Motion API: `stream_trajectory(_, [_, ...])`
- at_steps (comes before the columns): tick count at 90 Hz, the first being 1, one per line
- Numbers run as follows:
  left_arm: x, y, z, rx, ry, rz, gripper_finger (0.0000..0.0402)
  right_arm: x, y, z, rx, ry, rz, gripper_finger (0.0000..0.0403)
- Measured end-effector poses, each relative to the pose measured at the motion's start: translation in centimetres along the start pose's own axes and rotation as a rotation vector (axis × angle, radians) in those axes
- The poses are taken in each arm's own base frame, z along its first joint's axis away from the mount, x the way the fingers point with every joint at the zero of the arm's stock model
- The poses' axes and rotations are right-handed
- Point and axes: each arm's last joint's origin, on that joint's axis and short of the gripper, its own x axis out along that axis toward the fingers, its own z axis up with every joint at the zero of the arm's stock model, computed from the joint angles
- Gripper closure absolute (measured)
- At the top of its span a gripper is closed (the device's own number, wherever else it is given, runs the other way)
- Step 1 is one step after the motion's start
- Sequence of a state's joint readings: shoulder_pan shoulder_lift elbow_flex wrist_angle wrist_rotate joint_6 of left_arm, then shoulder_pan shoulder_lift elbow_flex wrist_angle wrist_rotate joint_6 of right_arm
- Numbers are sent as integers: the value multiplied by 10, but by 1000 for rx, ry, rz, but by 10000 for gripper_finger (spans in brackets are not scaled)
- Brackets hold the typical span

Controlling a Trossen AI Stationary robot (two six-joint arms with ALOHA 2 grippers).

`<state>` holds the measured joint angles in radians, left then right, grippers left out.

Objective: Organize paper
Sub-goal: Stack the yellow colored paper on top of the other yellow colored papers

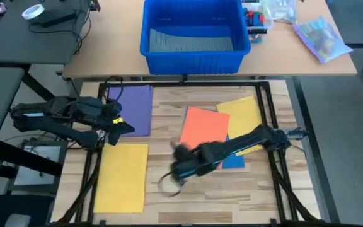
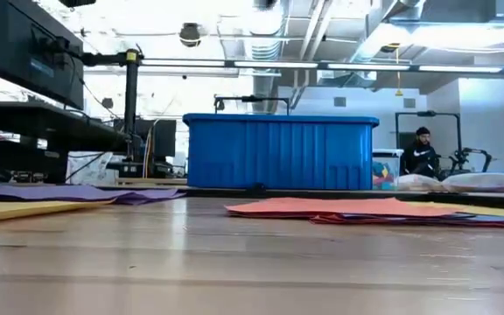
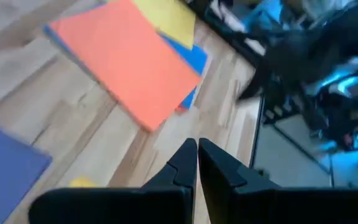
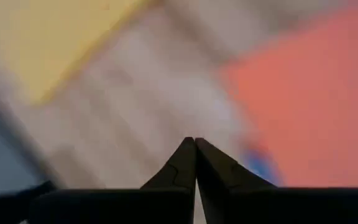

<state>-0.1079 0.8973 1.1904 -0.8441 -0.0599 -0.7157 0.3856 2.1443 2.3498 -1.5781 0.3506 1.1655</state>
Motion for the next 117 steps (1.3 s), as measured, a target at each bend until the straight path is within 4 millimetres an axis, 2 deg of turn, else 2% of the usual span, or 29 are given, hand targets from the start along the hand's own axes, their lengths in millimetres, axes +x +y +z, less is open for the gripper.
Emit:
stream_trajectory(5, [15,-4,2,25,18,11,402,-19,-13,1,36,-86,14,392])
stream_trajectory(10, [34,-6,5,62,44,25,402,-37,-36,-1,80,-122,22,377])
stream_trajectory(15, [56,-5,7,92,91,40,402,-45,-58,1,154,-134,13,356])
stream_trajectory(20, [78,-3,8,106,154,37,402,-49,-84,-5,222,-147,-43,331])
stream_trajectory(30, [125,4,6,165,272,38,402,-28,-117,-24,320,-138,-118,279])
stream_trajectory(42, [174,17,2,262,345,73,402,11,-153,-58,436,-129,-124,224])
stream_trajectory(47, [194,25,-1,260,370,99,402,35,-163,-72,489,-140,-89,208])
stream_trajectory(55, [220,34,-4,251,380,117,402,73,-176,-89,585,-154,-9,192])
stream_trajectory(65, [243,41,-7,252,359,110,402,109,-188,-100,663,-184,118,186])
stream_trajectory(74, [261,46,-9,254,334,104,402,137,-201,-111,681,-164,115,187])
stream_trajectory(90, [285,51,-15,255,304,87,402,154,-215,-120,723,-109,95,188])
stream_trajectory(117, [330,69,-32,296,262,92,402,165,-206,-120,733,-108,161,188])
